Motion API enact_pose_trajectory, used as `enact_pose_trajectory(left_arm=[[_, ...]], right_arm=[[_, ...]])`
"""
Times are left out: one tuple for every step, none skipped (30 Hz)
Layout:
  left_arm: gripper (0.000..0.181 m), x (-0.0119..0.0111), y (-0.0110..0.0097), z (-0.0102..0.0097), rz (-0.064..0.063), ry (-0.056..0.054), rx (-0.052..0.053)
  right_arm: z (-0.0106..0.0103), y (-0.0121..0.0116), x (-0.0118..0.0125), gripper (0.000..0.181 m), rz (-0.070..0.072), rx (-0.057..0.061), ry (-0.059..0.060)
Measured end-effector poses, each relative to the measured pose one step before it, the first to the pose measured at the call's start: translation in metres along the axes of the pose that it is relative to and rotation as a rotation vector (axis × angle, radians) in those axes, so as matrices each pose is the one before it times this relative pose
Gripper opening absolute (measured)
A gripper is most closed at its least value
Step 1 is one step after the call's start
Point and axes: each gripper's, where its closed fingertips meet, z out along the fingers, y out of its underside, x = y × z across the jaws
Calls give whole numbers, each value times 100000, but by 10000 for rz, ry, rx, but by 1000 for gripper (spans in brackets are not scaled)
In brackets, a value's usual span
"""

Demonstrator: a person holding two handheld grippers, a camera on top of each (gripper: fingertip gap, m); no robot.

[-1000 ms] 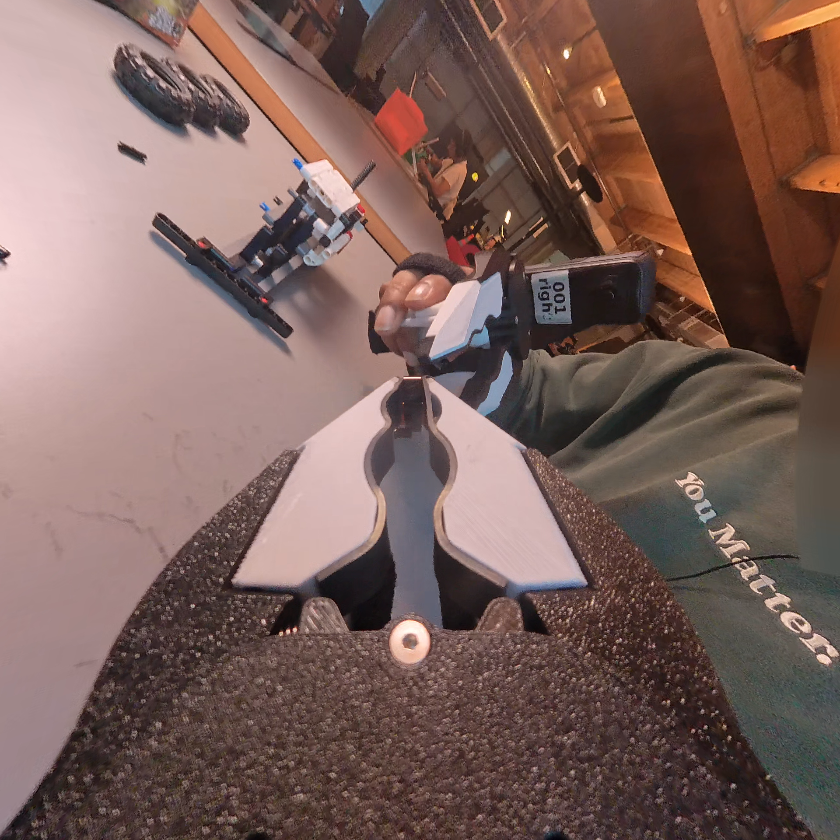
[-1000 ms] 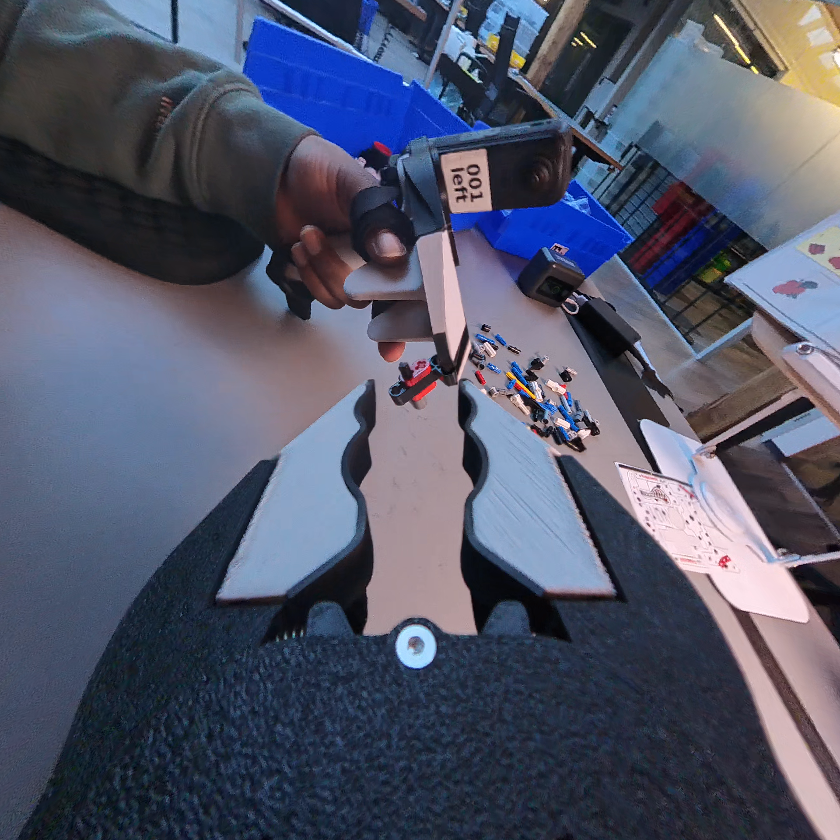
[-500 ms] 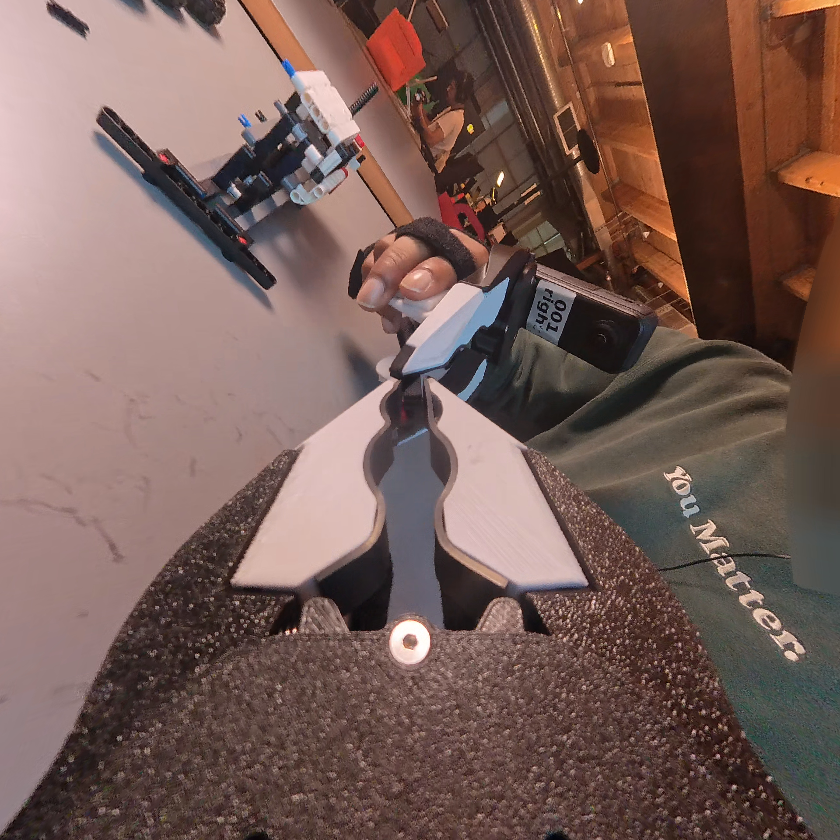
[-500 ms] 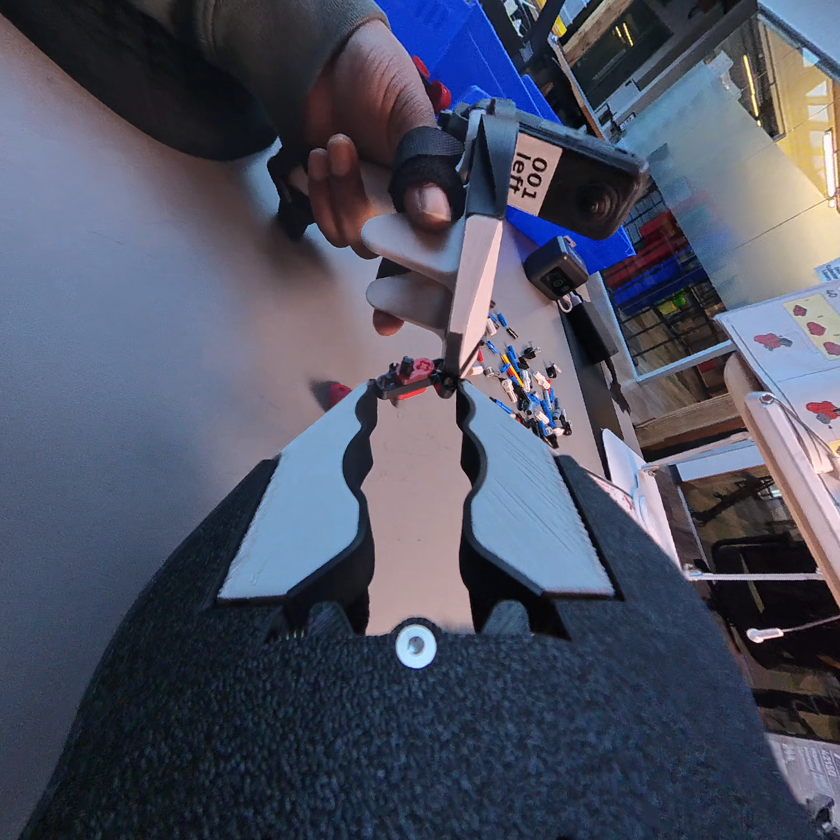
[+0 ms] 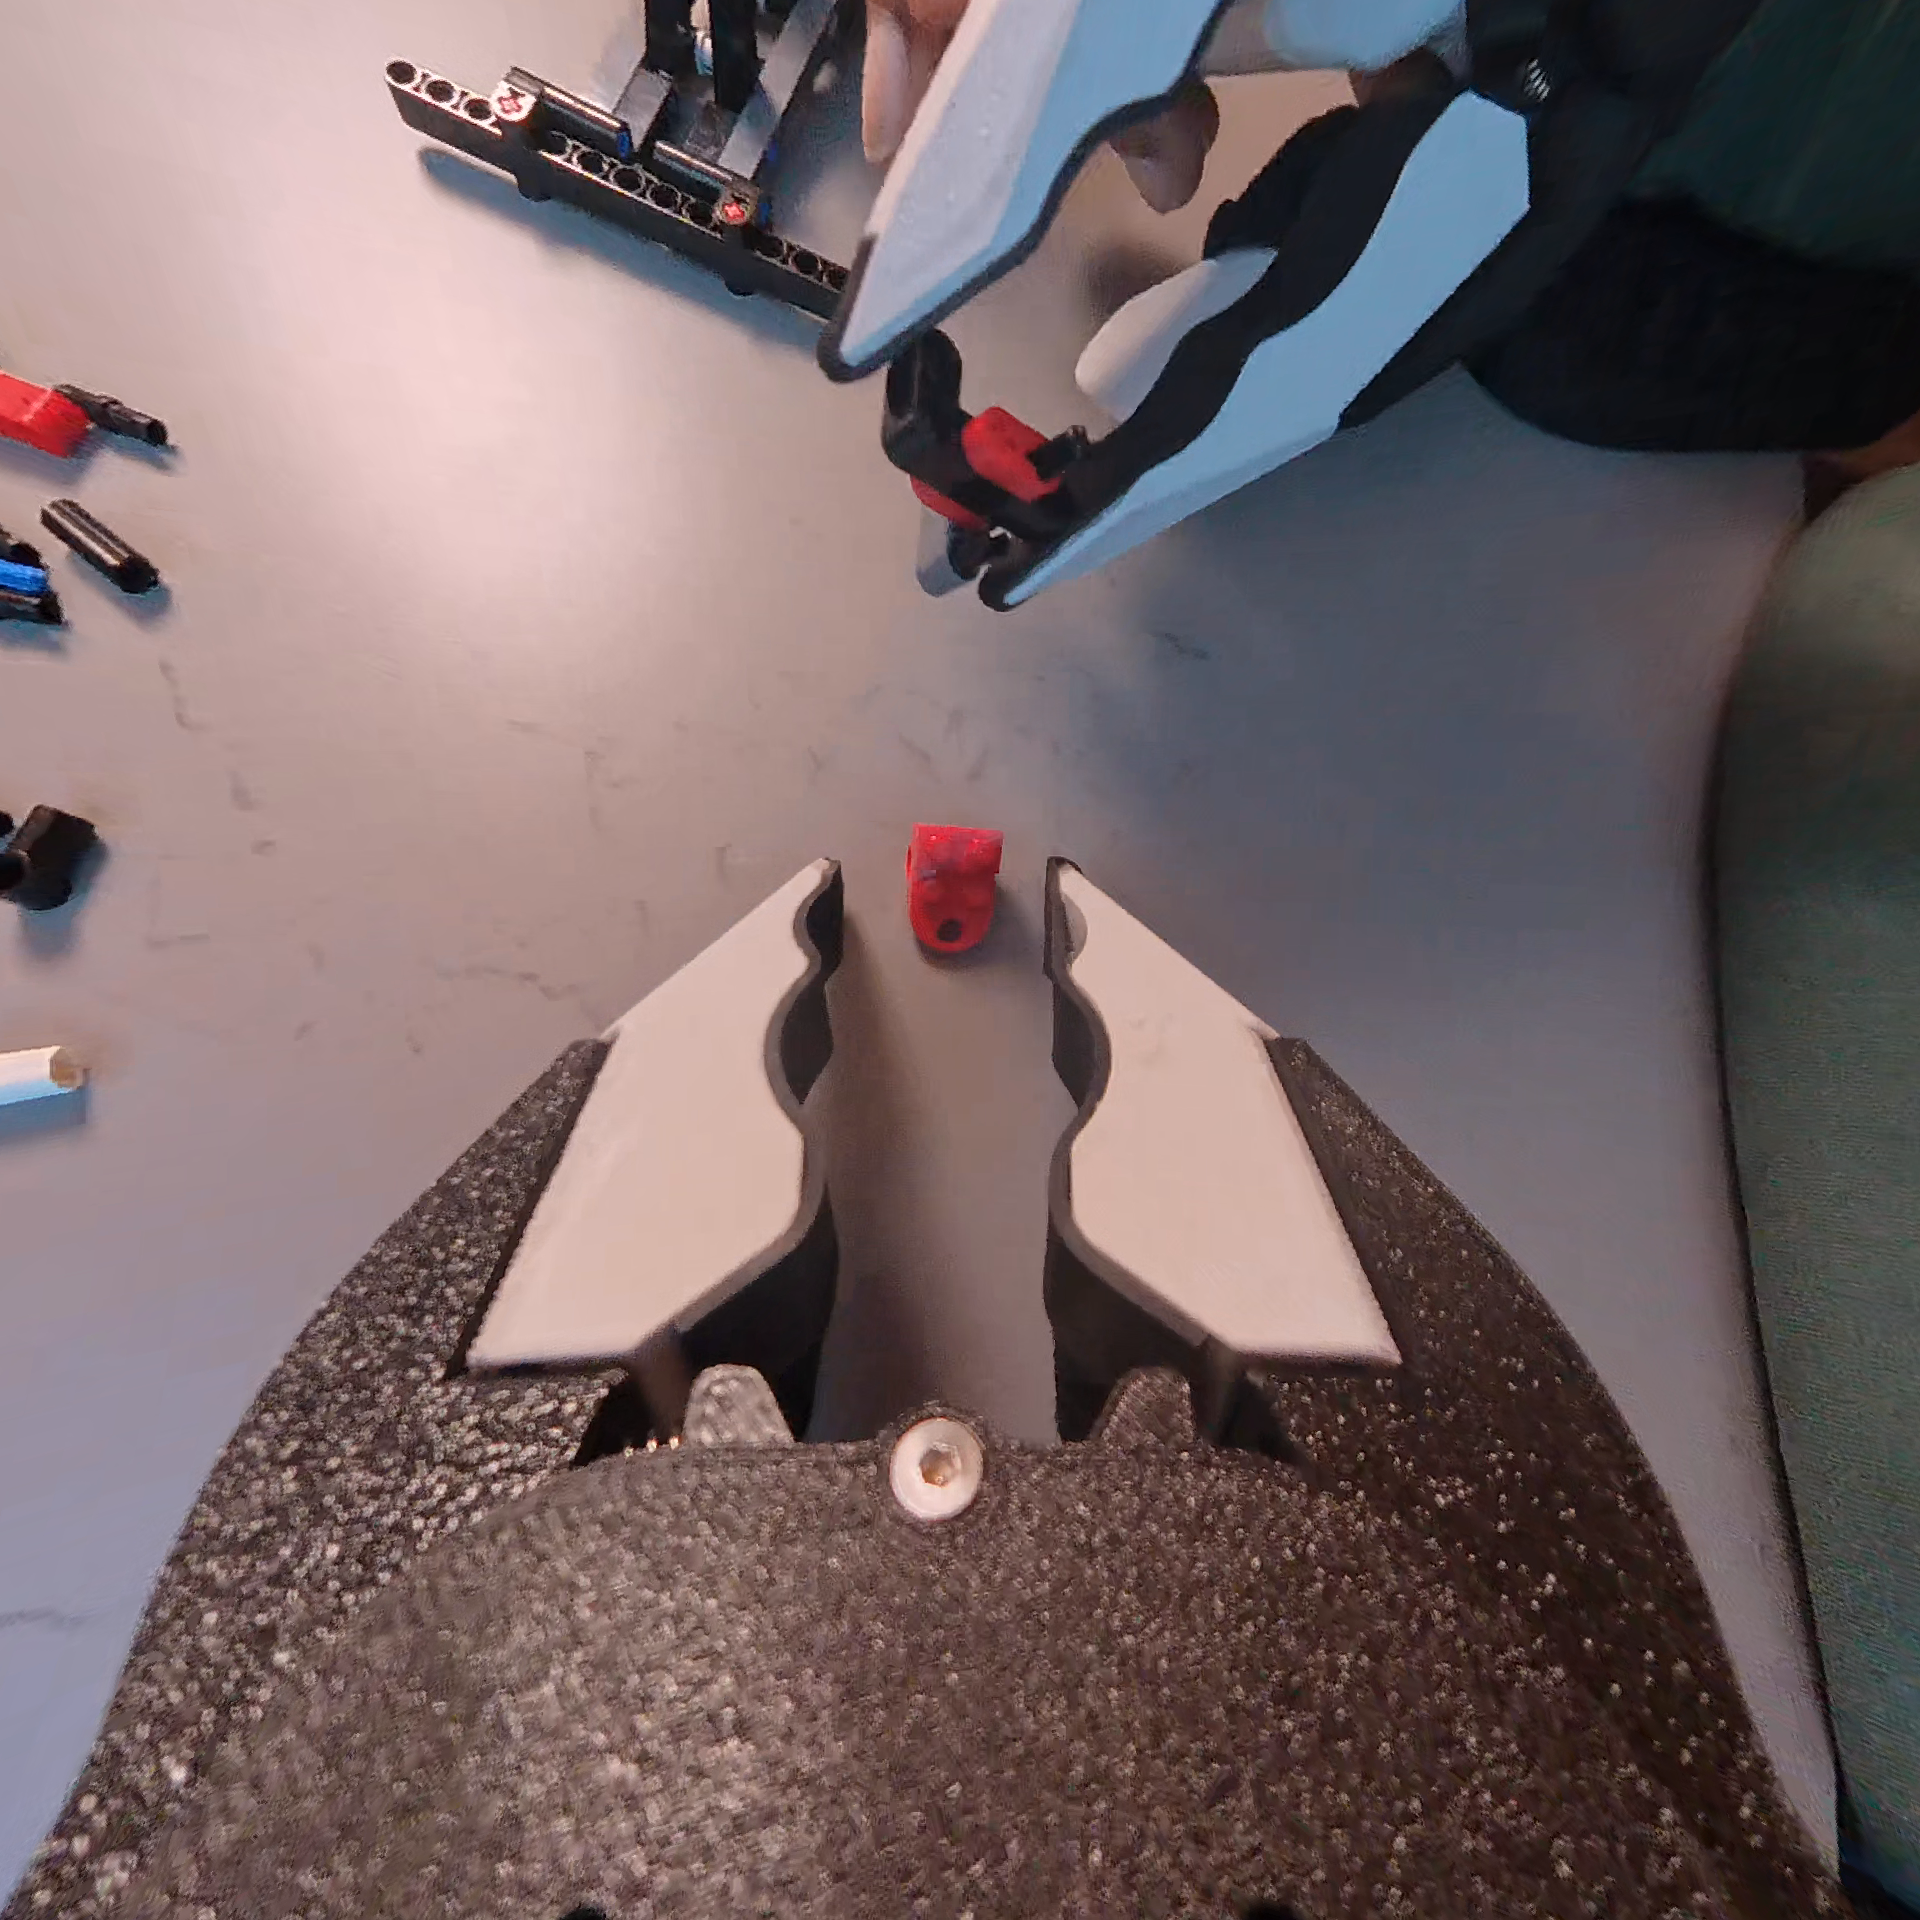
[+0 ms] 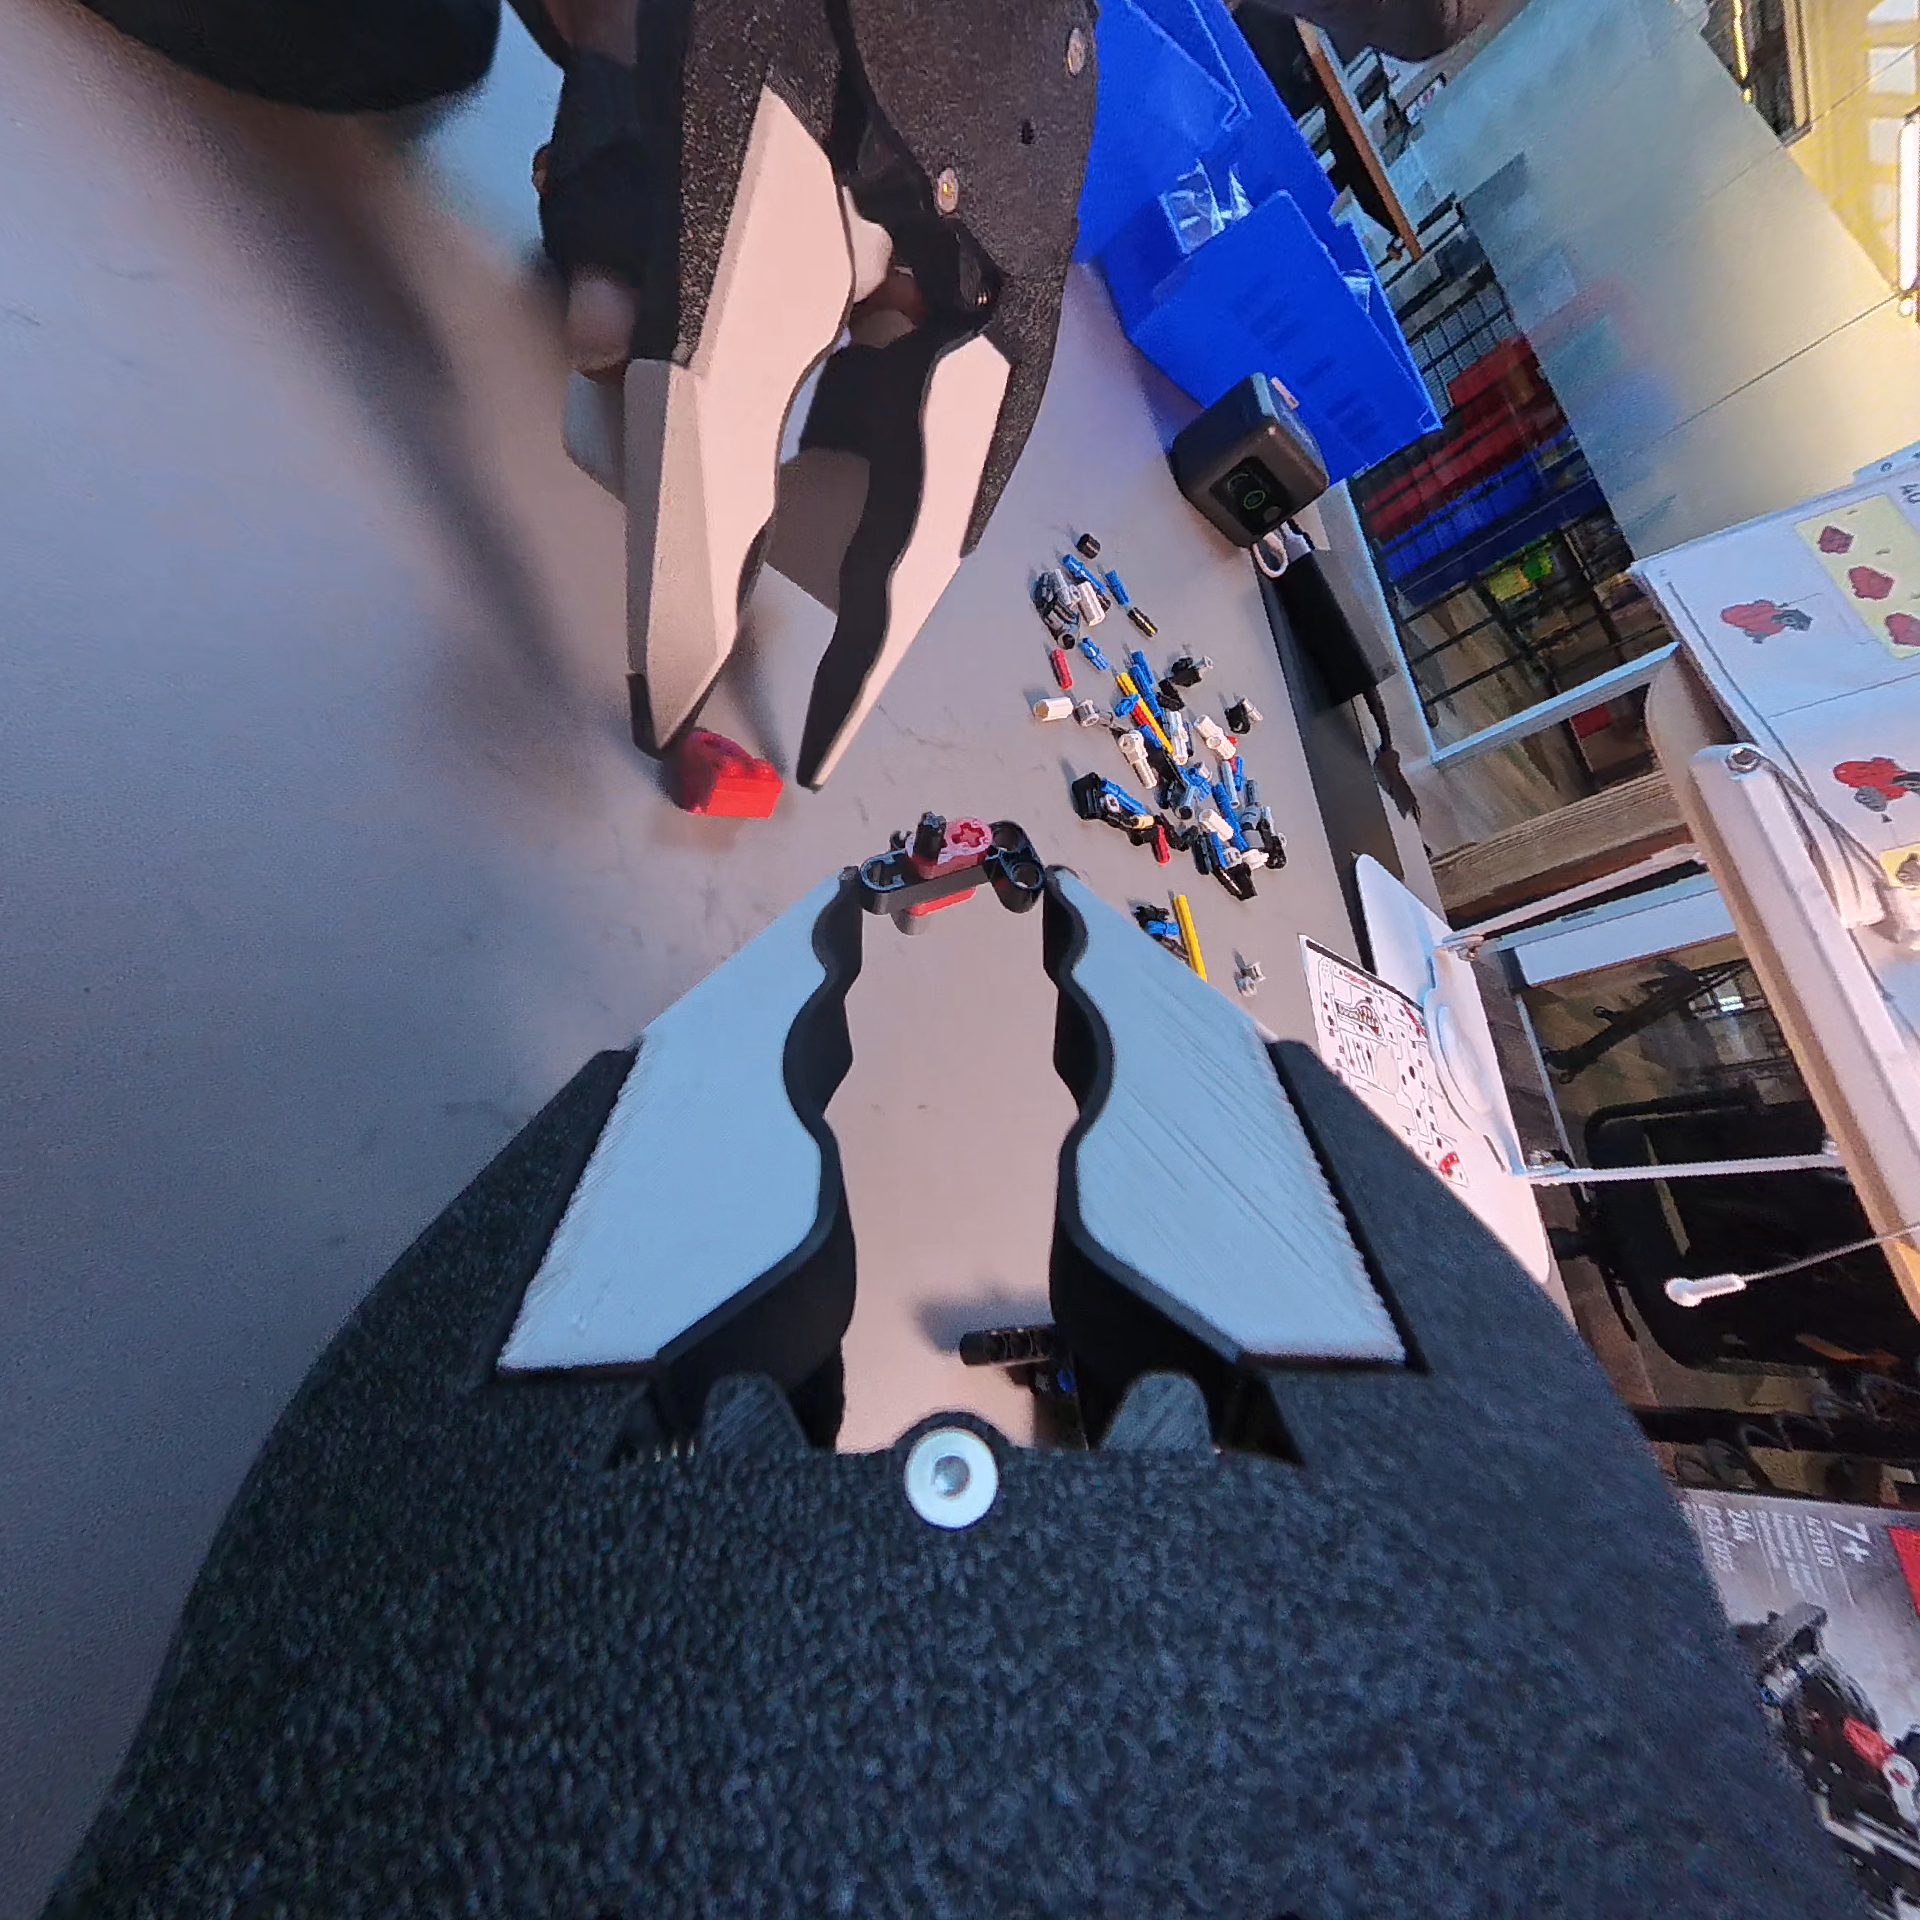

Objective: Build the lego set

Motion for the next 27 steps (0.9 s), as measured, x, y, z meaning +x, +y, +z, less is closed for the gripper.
enact_pose_trajectory(left_arm=[[37,41,125,137,117,-65,-91],[36,-30,176,145,156,-105,-118],[33,-86,127,108,198,-148,-85],[27,-97,96,45,206,-144,-72],[22,-192,59,18,157,-166,-38],[16,-281,32,0,79,-164,-9],[16,-66,-22,0,-13,23,34],[16,4,-5,-15,-58,104,54],[16,-8,-8,-35,-73,106,56],[16,8,-10,-30,-107,110,41],[16,36,-3,-62,-101,109,19],[16,76,-36,-81,-68,128,36],[16,190,-158,-144,-78,182,112],[16,242,-333,-220,-121,223,209],[16,365,-494,-300,-175,318,301],[16,463,-640,-353,-241,411,387],[16,510,-707,-375,-294,456,430],[16,533,-621,-342,-320,491,383],[16,399,-512,-283,-304,403,327],[16,262,-452,-236,-269,297,298],[16,310,-380,-188,-259,320,246],[16,328,-338,-154,-244,325,225],[16,254,-319,-112,-226,269,206],[16,218,-208,-63,-222,250,139],[16,236,-92,-8,-190,261,68],[16,175,-87,11,-136,211,62],[16,147,-90,30,-116,178,43]], right_arm=[[-36,101,52,34,-29,-37,36],[-7,105,35,34,-31,-42,21],[9,123,72,34,-36,-61,40],[34,149,74,34,-40,-68,47],[28,125,16,34,-36,-56,19],[37,96,-40,34,-33,-37,5],[35,66,-13,34,-37,-25,25],[45,55,-50,34,-43,-29,0],[53,70,-81,34,-40,-37,-19],[39,30,-62,34,-47,-18,0],[34,46,-53,34,-45,-17,0],[29,44,-55,34,-28,-25,-6],[2,12,-7,34,-22,-2,18],[0,-40,19,34,-13,28,26],[-16,-82,19,34,6,42,19],[-10,-101,44,34,19,52,26],[-17,-132,16,34,36,66,8],[-10,-160,-20,34,55,81,-14],[-14,-201,-19,34,57,106,-10],[-6,-232,-49,34,69,113,-35],[-3,-207,-69,34,108,101,-60],[3,-241,-74,34,148,121,-70],[-14,-238,-90,34,162,128,-87],[-14,-208,-60,34,150,114,-73],[-25,-222,-31,34,140,117,-57],[-30,-211,-25,34,153,118,-66],[-31,-212,-32,34,156,120,-85]])
